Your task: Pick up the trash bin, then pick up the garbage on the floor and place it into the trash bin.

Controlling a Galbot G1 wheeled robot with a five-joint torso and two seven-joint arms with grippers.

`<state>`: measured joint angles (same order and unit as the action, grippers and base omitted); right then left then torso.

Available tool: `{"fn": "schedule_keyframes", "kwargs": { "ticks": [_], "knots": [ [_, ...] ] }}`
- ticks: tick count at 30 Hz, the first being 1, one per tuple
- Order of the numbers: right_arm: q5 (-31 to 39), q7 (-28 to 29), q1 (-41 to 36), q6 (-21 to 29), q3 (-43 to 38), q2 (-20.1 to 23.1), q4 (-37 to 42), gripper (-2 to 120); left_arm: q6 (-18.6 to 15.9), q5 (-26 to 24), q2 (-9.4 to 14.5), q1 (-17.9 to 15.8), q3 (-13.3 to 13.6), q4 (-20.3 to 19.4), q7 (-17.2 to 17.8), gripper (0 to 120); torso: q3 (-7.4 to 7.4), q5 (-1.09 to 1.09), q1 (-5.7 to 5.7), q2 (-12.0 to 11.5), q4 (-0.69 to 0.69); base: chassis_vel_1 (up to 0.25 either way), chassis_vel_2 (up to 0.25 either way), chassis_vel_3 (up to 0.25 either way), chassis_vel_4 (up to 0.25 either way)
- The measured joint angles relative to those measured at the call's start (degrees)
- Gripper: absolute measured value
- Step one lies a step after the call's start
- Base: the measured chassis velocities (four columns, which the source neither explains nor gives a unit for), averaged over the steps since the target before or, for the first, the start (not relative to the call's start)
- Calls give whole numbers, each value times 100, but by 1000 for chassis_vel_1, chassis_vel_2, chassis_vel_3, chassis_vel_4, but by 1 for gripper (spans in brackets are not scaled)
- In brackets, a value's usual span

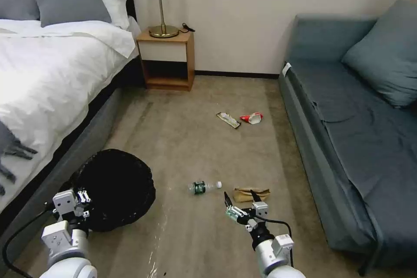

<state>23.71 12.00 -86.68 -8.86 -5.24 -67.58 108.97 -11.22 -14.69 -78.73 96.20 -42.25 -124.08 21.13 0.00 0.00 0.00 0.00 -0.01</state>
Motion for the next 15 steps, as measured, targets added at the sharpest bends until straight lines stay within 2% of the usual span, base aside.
{"fn": "schedule_keyframes", "kwargs": {
  "ticks": [9, 15],
  "knots": [
    [-110, -5, 40, 12, 26, -17, -105, 100, 47, -25, 22, -53, -4, 156, -12, 6, 0, 0, 0, 0, 1, -146, 149, 159, -155],
    [-188, -31, 104, 17, 118, -49, -209, 100, 60, -77, 41, -87, -30, 199, -20, 6, 0, 0, 0, 0, 1, -167, 163, 174, -202]
  ]
}}
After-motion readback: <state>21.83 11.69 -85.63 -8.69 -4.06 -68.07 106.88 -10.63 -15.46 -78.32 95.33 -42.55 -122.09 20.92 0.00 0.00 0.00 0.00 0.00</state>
